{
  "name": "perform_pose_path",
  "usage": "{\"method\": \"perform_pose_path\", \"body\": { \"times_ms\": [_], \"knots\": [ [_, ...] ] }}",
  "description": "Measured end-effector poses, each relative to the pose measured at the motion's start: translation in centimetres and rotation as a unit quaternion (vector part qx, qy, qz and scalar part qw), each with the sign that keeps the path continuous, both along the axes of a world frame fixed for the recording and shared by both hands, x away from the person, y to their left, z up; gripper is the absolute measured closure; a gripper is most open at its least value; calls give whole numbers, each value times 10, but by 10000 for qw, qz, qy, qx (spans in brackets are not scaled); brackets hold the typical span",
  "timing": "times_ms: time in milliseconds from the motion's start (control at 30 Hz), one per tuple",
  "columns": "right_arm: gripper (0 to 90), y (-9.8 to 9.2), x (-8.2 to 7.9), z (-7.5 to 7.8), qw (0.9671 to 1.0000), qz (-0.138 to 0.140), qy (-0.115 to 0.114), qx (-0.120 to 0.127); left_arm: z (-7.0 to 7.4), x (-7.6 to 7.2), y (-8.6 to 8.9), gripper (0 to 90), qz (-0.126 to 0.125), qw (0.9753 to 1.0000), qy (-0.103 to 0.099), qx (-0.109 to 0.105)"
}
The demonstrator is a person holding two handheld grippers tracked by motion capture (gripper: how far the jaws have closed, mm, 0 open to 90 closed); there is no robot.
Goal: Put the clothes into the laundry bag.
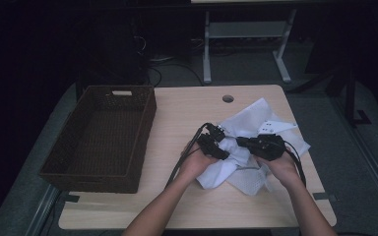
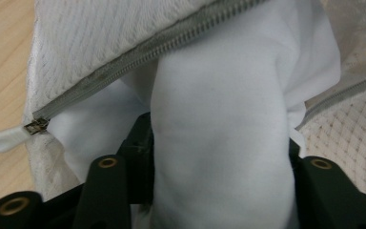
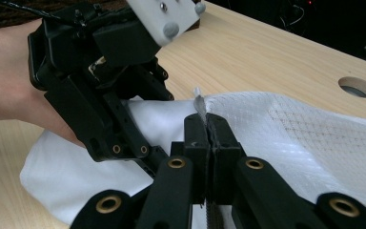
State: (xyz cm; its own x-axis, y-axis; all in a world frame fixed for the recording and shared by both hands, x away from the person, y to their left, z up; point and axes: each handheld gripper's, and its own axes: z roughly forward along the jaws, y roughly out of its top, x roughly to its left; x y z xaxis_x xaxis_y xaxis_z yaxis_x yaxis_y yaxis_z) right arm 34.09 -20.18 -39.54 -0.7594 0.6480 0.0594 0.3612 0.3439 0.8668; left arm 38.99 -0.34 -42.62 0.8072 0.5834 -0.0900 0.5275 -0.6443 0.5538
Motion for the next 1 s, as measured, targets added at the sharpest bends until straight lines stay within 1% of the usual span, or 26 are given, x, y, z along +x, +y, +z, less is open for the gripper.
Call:
{"method": "perform_pose_path", "body": {
  "times_ms": [67, 167, 200, 233, 333, 433, 500, 567, 633, 700, 900, 1000],
  "knots": [
    [877, 0, 1, -2, 10000, -5, 18, 3, 0, 0, -1, 435, -8, 10000, -59, -52],
    [878, 1, 2, -4, 10000, -5, 47, -21, 1, -4, 2, 355, -65, 9994, -281, -168],
    [878, 1, 2, -4, 10000, -1, 59, -41, 2, -5, 3, 338, -77, 9993, -326, -187],
    [878, 1, 2, -5, 10000, 3, 61, -47, 4, -8, 5, 317, -105, 9989, -413, -188],
    [878, 1, 1, -5, 10000, 4, 72, -39, 11, -14, 13, 247, -201, 9982, -545, -158],
    [878, 2, 0, -5, 9999, 11, 83, -58, 19, -22, 23, 209, -225, 9975, -607, -296],
    [878, 3, -1, -5, 9999, 35, 71, -81, 24, -26, 32, 182, -267, 9972, -614, -348],
    [878, 4, -1, -5, 9999, 41, 65, -74, 29, -30, 41, 167, -311, 9969, -625, -356],
    [878, 6, -2, -5, 9999, 61, 64, -76, 31, -34, 52, 156, -297, 9966, -647, -417],
    [878, 8, -2, -5, 9999, 91, 73, -72, 32, -40, 62, 152, -281, 9965, -668, -415],
    [878, 20, -5, -7, 9995, 255, 102, -142, 25, -59, 92, 149, -196, 9971, -626, -397],
    [877, 29, -7, -9, 9991, 346, 130, -200, 16, -70, 103, 149, -177, 9975, -580, -367]
  ]
}}
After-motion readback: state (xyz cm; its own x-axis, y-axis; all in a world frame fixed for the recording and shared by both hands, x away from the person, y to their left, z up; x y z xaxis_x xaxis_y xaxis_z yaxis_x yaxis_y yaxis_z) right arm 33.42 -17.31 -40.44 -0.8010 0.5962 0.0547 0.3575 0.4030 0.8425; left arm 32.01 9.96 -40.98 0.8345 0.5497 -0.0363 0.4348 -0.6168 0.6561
